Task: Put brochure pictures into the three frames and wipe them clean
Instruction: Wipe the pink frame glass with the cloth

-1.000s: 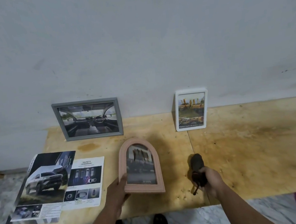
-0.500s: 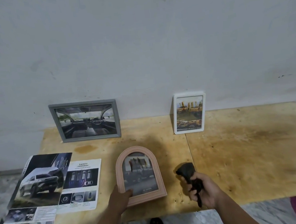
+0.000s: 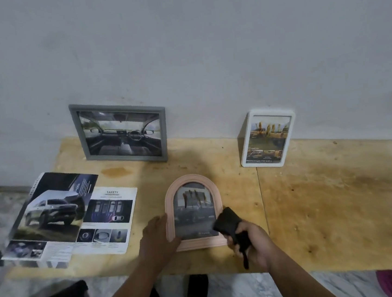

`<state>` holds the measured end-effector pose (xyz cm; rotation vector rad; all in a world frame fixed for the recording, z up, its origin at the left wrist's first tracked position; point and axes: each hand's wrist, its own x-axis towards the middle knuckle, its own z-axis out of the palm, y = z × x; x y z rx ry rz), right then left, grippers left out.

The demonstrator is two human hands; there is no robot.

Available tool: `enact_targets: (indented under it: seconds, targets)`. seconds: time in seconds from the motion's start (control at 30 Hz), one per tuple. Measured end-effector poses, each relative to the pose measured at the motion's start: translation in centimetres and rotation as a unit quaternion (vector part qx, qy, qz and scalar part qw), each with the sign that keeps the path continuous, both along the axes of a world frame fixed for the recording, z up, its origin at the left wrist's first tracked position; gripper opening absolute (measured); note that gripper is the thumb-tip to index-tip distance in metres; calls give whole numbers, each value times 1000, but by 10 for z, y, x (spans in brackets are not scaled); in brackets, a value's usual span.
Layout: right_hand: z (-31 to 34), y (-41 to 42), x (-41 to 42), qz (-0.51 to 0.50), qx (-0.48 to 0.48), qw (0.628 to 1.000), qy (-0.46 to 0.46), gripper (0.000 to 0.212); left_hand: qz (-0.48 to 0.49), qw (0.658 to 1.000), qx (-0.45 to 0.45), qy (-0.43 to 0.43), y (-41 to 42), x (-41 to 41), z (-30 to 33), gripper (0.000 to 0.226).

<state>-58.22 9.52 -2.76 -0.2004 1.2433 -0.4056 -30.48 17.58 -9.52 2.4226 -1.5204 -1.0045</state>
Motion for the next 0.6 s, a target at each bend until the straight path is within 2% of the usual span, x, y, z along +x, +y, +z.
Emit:
enact_targets:
  seconds: [0.1,0.17,0.23,0.33,0.4,0.5,0.57,0.6]
  targets:
    - [-8,-9,21,-29,45,997,-57,61,-90,993,-21,-70,1,9,-9,110]
    - [-9,-18,39,4,26,1000,-16,56,-154,983,-16,-96,-2,20,-13,114]
    - [-11,-28,58,85,-62,990,91,39,-206,972,-31,-112,-2,31,-19,113]
    - [-20,-44,84,158,-256,930,211,21,-236,960,-84,-121,0,41,-28,111]
    - [-27,-59,98,208,-392,852,279,21,-242,958,-105,-115,3,43,-35,109]
    - [-42,-80,116,325,-567,651,385,35,-233,951,-162,-120,5,43,-46,104]
    - [-54,-86,133,429,-593,523,437,39,-231,948,-179,-126,6,44,-51,104]
    - [-63,-85,140,477,-588,476,447,39,-229,948,-182,-126,7,44,-52,104]
